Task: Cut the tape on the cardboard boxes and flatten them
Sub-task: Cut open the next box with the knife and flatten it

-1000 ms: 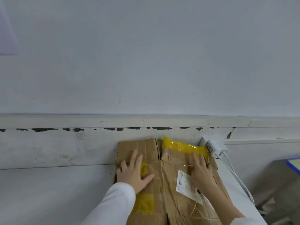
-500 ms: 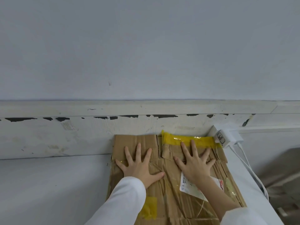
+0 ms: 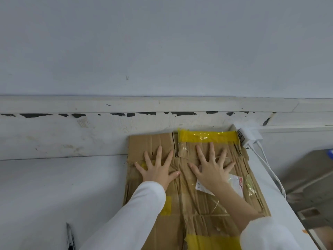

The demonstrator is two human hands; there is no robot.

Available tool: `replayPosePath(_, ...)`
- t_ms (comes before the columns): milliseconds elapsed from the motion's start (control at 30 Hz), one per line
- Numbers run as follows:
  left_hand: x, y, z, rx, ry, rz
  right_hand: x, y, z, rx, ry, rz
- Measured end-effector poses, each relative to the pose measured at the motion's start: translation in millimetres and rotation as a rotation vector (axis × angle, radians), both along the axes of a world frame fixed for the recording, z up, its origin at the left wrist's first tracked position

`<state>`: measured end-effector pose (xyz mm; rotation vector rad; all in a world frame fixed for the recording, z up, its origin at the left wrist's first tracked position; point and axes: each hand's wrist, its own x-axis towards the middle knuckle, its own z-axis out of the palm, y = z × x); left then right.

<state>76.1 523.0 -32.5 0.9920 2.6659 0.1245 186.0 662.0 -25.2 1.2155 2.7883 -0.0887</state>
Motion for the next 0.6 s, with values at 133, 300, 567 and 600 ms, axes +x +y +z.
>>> replayPosePath(133,-6.0,8.6,-2.7,-0.011,-0.06,-0.005,6.1,8.5,-7.6,-0.088,-0.025,0.026)
replayPosePath(300,-10.3,10.4,-14.4,-0.021,-0.1,-0.01,2.1,8.9,-18.2,-0.078,-0.019,0.014)
replayPosePath(567,-10.1,-26.3,17.2,0.191,-0.084,-0.056,4.0,-1.3,13.9,-0.063,-0.001,0.043)
replayPosePath(600,-11.0,-37.4,22.6,0.214,-0.054,-0.08,5.2,-2.0,18.4,-0.064,-0.003,0.036)
